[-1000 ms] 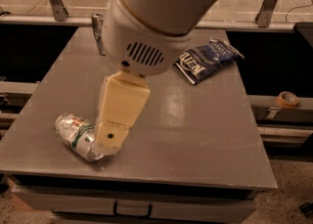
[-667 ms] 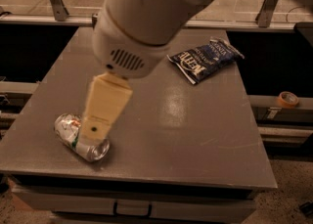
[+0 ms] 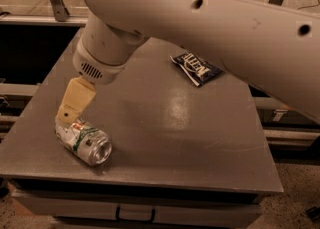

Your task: Place 7up can upright

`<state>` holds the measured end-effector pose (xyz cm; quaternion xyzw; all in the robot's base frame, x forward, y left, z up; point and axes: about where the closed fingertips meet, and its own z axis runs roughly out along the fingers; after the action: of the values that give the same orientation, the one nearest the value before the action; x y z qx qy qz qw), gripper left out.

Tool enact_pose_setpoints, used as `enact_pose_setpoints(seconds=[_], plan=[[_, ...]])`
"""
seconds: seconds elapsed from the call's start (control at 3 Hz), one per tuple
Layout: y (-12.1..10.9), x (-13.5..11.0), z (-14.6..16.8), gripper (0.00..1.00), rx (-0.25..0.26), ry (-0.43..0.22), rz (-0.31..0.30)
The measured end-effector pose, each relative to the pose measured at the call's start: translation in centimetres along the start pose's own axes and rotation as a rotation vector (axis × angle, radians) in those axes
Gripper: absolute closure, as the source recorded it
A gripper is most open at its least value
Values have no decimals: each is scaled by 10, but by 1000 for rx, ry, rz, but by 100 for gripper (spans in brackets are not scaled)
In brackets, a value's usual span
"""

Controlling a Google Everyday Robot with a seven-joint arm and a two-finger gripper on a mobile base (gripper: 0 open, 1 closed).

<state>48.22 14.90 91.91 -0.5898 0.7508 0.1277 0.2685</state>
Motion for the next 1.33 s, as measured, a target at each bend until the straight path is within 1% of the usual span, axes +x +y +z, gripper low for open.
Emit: enact_pose_setpoints(seconds=[0.33,0.67,1.0,1.33], plan=[[-11,4,32,0,-22,16,107],[-6,9,52,0,-58,47,193],[2,16,66,0,-87,77,254],[19,17,69,0,-99,95,276]])
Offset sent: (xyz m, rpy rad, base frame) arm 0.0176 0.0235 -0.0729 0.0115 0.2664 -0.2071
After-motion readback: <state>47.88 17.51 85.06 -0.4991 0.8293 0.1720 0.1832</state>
